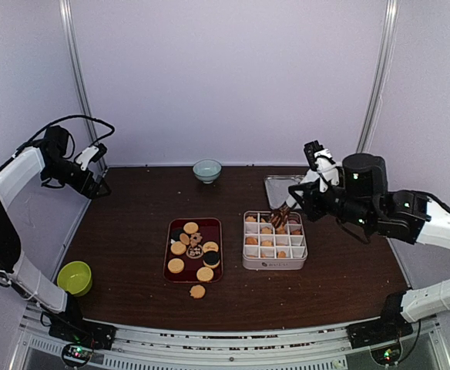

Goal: Pack the cookies
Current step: Place the fake cookies in the empty pocket of the box.

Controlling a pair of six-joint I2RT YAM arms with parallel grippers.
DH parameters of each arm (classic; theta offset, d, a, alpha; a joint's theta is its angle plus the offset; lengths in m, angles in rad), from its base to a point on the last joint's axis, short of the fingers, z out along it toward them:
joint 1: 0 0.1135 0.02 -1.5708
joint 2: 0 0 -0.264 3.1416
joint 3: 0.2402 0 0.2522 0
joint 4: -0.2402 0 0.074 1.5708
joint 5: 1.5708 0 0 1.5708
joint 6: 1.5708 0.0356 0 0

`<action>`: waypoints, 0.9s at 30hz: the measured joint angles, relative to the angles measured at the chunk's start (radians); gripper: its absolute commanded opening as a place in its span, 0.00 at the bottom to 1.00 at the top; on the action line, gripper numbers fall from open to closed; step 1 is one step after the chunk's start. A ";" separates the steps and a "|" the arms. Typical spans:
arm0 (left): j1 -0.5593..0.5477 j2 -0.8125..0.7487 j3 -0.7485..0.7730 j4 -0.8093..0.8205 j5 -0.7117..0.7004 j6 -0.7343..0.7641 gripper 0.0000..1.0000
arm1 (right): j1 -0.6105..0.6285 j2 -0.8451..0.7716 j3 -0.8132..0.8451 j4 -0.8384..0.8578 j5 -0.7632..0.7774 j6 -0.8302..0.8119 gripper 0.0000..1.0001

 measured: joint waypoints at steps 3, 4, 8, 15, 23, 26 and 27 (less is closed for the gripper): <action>0.000 0.010 0.003 0.000 0.005 0.000 0.97 | 0.000 -0.077 -0.053 -0.114 0.027 0.006 0.00; 0.000 0.011 0.004 0.000 0.007 0.000 0.97 | 0.000 -0.093 -0.066 -0.141 0.034 0.008 0.00; 0.000 0.013 0.011 -0.001 0.012 0.000 0.97 | -0.001 -0.118 -0.099 -0.217 0.043 0.009 0.00; 0.000 0.014 0.022 -0.011 0.012 0.000 0.97 | -0.001 -0.074 -0.105 -0.233 0.040 0.007 0.00; 0.000 0.014 0.023 -0.017 0.012 0.000 0.97 | -0.003 -0.042 -0.104 -0.203 0.040 -0.011 0.05; 0.000 0.014 0.023 -0.018 0.012 0.000 0.97 | -0.006 -0.039 -0.103 -0.199 0.039 -0.019 0.07; 0.000 0.014 0.023 -0.018 0.012 0.000 0.97 | -0.006 -0.038 -0.103 -0.197 0.039 -0.021 0.07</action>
